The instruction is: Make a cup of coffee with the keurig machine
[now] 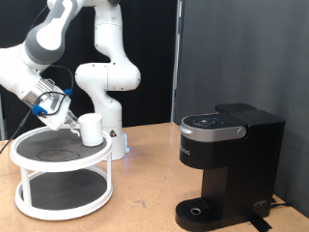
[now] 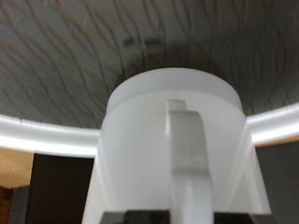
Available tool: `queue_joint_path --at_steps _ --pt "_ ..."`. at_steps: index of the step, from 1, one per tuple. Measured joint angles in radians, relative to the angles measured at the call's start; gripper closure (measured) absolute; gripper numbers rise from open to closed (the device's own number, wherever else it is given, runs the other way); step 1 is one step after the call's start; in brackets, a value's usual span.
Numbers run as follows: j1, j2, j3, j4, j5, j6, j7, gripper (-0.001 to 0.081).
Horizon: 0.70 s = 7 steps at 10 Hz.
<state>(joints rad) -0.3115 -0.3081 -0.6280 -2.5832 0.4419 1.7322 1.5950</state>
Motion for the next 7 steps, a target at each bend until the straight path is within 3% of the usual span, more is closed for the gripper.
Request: queue_joint_path --at_steps 4,7 --pt "-0.001 -0.061 0.000 0.058 0.006 -0.115 0.053 0.0803" --pt "-0.001 -0.068 0.001 0.058 0.018 -0.128 0.069 0.0803"
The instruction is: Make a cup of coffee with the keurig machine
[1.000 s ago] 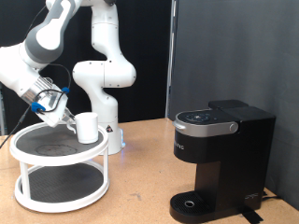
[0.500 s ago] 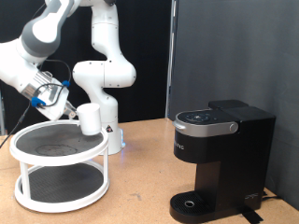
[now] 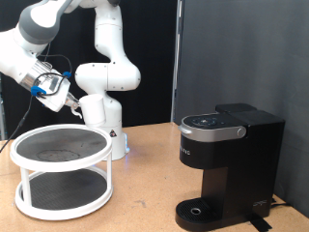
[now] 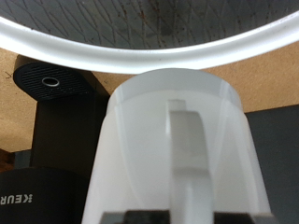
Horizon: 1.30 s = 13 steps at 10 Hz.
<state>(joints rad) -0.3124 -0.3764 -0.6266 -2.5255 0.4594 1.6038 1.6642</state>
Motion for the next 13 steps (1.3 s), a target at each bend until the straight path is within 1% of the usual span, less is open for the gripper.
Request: queue_joint_path --at_steps 1,2,4,6,8,9,10,11,13 --pt "0.000 -0.003 0.015 -0.019 0.042 0.035 0.035 0.0803" --pt "0.002 -0.011 0.045 -0.052 0.117 0.101 0.074 0.0803" --pt "0.009 -0.046 0.128 -0.136 0.252 0.260 0.137 0.0803" --pt "0.033 -0.073 0.208 -0.195 0.365 0.387 0.173 0.0803" --pt "0.066 -0.085 0.292 -0.231 0.455 0.496 0.214 0.0803" --pt "0.087 -0.086 0.330 -0.240 0.498 0.538 0.225 0.0803" --pt "0.106 -0.086 0.359 -0.241 0.518 0.549 0.229 0.0803" --pt "0.115 -0.086 0.368 -0.240 0.521 0.549 0.229 0.0803" --pt "0.114 -0.082 0.367 -0.242 0.521 0.556 0.229 0.0803"
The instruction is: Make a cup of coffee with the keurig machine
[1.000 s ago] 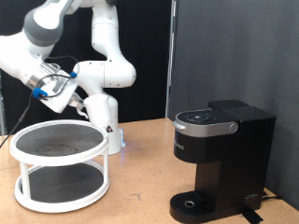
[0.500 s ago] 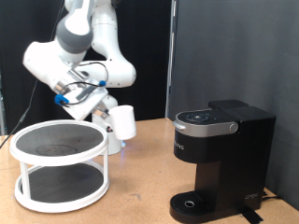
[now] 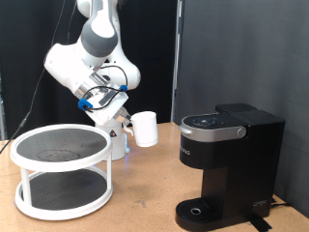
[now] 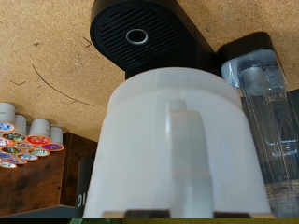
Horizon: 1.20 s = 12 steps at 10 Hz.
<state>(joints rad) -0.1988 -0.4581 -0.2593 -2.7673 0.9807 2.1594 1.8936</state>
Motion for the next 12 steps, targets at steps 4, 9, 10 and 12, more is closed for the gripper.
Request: queue_joint_path --at_steps 4,9,10,12 --pt "0.034 0.098 0.067 -0.008 0.081 0.164 -0.007 0.0803" --pt "0.108 0.273 0.132 0.024 0.302 0.288 -0.159 0.0803" --pt "0.115 0.306 0.145 0.033 0.338 0.303 -0.191 0.0803" --pt "0.125 0.366 0.165 0.051 0.404 0.329 -0.251 0.0803"
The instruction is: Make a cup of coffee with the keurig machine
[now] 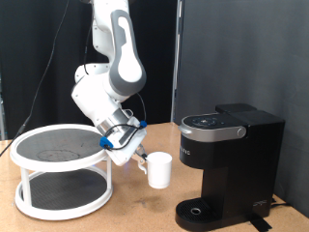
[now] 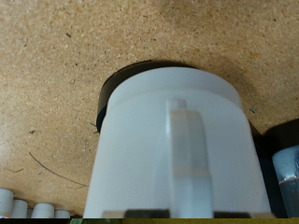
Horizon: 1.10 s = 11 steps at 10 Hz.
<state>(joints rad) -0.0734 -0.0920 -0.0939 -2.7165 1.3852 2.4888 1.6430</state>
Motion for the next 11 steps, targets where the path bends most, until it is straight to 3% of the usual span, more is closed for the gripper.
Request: queue_joint_path --at_steps 6,11 --pt "0.010 0.126 0.069 0.069 0.218 0.038 -0.156 0.0803" --pt "0.028 0.179 0.133 0.111 0.317 0.064 -0.205 0.0803"
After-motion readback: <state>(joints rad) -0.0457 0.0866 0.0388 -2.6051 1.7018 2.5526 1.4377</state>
